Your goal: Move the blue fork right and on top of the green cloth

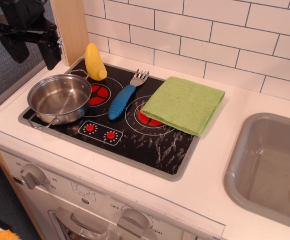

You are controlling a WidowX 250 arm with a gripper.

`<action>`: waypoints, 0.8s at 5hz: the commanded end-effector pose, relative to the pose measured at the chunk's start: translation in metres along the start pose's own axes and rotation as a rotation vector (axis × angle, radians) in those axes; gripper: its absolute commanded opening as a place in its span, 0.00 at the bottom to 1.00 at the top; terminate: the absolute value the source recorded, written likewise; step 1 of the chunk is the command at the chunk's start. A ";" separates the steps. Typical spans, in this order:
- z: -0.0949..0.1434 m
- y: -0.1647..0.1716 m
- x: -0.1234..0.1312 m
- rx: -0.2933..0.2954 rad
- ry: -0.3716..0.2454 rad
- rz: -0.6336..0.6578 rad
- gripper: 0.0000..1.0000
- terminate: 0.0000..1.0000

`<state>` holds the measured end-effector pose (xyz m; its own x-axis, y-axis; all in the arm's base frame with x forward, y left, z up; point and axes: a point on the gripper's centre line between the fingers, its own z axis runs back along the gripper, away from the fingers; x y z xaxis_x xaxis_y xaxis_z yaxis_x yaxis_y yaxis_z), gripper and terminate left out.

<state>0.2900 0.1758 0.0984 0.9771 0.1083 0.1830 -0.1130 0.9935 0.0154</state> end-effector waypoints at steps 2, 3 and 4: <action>-0.006 -0.030 0.006 -0.033 -0.025 0.002 1.00 0.00; -0.006 -0.073 0.012 -0.031 -0.032 -0.049 1.00 0.00; -0.017 -0.100 0.018 -0.018 -0.004 -0.023 1.00 0.00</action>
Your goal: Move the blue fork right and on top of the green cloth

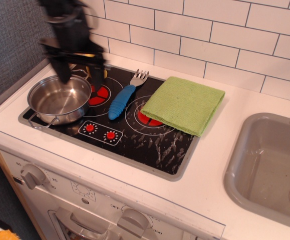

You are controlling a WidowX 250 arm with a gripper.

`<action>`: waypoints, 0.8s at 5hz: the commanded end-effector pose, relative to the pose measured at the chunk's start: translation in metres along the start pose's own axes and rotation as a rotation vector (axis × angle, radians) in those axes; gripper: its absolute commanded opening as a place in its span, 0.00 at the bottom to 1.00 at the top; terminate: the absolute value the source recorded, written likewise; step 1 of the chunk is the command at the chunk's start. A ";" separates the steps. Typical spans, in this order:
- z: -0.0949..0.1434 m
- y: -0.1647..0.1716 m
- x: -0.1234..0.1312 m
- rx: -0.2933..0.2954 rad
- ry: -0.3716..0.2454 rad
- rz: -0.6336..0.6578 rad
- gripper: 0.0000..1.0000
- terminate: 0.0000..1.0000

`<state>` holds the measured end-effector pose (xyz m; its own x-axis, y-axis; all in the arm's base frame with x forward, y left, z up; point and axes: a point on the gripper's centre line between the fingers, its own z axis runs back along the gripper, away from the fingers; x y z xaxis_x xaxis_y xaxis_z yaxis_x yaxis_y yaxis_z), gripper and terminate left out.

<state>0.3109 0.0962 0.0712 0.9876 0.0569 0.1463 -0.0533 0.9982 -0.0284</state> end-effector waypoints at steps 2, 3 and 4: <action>-0.040 -0.003 0.022 0.100 0.083 0.087 1.00 0.00; -0.056 0.002 0.020 0.110 0.100 0.093 1.00 0.00; -0.060 -0.004 0.019 0.101 0.095 0.073 1.00 0.00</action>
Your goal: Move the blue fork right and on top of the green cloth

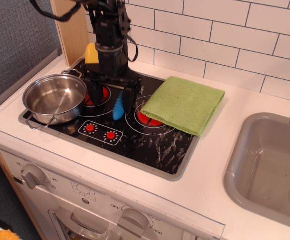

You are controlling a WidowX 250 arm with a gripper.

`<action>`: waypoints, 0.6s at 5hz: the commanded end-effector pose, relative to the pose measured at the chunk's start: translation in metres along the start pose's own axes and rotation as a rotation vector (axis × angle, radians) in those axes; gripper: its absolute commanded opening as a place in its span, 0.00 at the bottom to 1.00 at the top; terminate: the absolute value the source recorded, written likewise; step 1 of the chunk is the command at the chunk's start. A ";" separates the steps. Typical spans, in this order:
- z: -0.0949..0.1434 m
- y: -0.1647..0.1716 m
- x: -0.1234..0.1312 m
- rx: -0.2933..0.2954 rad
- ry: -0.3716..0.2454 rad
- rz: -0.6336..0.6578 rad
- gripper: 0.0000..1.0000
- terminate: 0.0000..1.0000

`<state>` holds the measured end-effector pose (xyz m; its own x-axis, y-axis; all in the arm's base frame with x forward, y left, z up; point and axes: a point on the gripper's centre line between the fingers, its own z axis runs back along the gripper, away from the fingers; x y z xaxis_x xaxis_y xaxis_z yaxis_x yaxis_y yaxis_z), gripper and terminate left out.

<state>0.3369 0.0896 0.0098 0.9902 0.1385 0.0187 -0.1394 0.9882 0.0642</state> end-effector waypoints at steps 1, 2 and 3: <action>0.010 -0.001 0.003 -0.019 -0.058 -0.023 0.00 0.00; 0.020 -0.001 0.005 -0.028 -0.080 -0.028 0.00 0.00; 0.039 -0.014 0.011 -0.057 -0.138 -0.073 0.00 0.00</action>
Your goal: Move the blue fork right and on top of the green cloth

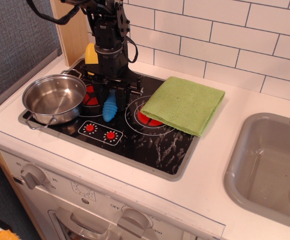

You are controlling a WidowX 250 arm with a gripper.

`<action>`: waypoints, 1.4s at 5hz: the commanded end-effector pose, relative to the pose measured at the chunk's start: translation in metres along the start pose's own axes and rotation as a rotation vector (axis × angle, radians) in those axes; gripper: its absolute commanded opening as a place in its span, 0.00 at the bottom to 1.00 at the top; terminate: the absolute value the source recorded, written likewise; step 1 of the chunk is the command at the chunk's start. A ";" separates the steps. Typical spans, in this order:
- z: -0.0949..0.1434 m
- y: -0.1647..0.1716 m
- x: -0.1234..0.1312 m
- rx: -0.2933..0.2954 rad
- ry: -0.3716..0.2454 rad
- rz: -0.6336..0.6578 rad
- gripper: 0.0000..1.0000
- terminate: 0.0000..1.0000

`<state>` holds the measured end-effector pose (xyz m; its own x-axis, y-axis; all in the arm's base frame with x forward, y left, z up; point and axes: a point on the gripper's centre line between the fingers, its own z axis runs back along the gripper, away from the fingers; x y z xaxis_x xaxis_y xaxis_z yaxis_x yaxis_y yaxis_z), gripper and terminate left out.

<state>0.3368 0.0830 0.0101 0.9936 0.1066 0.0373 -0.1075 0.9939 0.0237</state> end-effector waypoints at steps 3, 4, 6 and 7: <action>0.066 -0.109 0.031 -0.062 -0.159 -0.304 0.00 0.00; 0.055 -0.108 0.028 -0.051 -0.122 -0.285 0.00 0.00; 0.053 -0.094 0.022 -0.037 -0.103 -0.236 1.00 0.00; 0.066 -0.091 0.019 -0.029 -0.134 -0.240 1.00 0.00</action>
<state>0.3580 -0.0091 0.0535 0.9856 -0.1384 0.0973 0.1378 0.9904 0.0123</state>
